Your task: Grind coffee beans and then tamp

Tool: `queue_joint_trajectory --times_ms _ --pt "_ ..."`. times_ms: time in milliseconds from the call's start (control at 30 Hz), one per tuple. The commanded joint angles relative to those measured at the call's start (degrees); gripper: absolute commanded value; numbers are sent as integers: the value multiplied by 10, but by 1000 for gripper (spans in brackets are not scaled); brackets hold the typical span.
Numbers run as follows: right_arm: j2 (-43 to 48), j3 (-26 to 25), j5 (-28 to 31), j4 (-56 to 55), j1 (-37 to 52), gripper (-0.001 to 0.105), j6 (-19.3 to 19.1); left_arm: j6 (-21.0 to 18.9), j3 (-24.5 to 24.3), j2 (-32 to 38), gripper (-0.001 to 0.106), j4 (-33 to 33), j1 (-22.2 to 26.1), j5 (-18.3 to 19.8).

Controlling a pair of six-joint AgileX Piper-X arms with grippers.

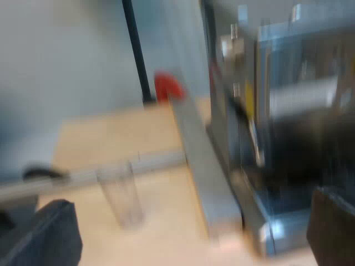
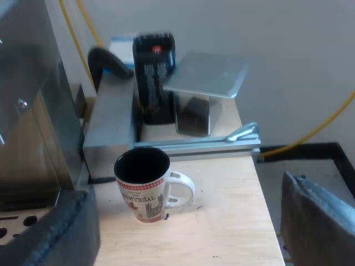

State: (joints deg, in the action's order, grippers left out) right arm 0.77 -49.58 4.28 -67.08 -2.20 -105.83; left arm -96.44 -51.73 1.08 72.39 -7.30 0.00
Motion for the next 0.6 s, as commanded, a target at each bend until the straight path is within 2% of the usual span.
queue_joint_trajectory --times_ms 33,133,233,467,600 --pt "19 -5 17 -38 0 70 -9 -6 5 81 84 62 0 0" --pt "19 -1 21 -46 -1 70 -9 -6 3 75 84 103 2 0" --pt "23 7 19 -35 -1 70 -9 -6 17 77 84 91 2 0" --pt "22 48 18 40 -1 70 -9 -14 67 77 84 -50 2 10" --pt "22 92 18 65 -1 70 -9 -29 118 76 84 -111 2 58"
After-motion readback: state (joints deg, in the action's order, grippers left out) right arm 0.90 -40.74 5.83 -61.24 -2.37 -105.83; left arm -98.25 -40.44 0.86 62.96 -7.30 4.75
